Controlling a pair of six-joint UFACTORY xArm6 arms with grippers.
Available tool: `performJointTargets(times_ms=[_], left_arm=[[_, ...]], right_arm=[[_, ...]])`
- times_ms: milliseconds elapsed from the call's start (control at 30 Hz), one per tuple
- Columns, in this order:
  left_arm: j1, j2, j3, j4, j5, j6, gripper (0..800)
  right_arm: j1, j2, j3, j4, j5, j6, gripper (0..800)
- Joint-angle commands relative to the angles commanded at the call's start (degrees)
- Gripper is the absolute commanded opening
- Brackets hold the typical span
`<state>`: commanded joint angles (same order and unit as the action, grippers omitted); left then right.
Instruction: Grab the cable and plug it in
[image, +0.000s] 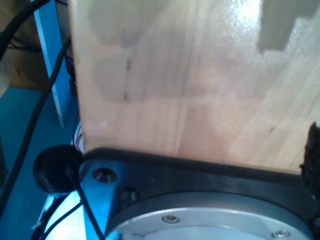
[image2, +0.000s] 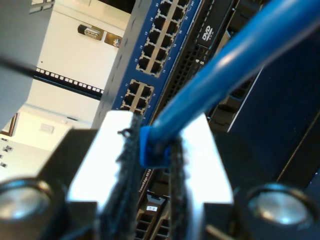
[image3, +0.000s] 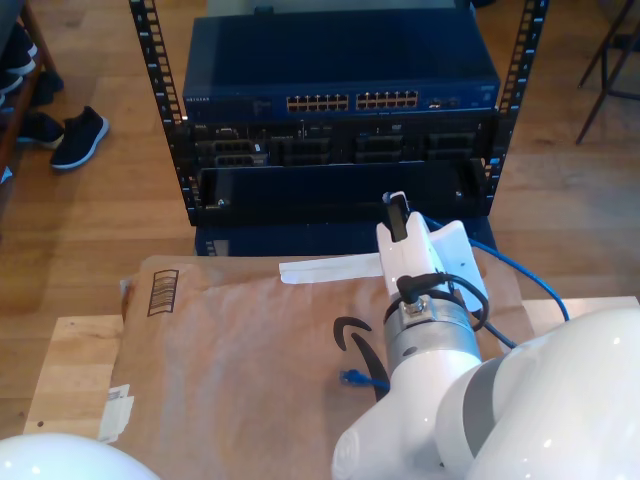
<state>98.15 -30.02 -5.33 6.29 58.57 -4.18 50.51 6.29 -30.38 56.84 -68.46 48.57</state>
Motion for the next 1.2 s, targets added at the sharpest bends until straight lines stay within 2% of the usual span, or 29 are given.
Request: performJointTargets(times_ms=[133,300,467,567,767,1200], left_arm=[[0.00,0.00,0.00,0.09,0.00,0.00,799],[0.00,0.00,0.00,0.09,0.00,0.00,799],[0.00,0.00,0.00,0.09,0.00,0.00,799],[0.00,0.00,0.00,0.09,0.00,0.00,799],[0.00,0.00,0.00,0.09,0.00,0.00,799],[0.00,0.00,0.00,0.09,0.00,0.00,799]], right_arm=[[-3.60,-1.93,-0.44,-6.68,1.67,0.88,0],[-8.44,-1.76,-2.55,-10.55,4.04,4.92,10],[-10.02,-1.41,-2.99,-10.55,7.74,8.88,13],[-11.43,1.67,-5.71,-10.20,7.82,13.98,0],[-13.10,5.27,-7.56,-10.11,8.26,24.44,0],[-14.77,16.44,-19.69,-9.93,7.74,29.71,0]])
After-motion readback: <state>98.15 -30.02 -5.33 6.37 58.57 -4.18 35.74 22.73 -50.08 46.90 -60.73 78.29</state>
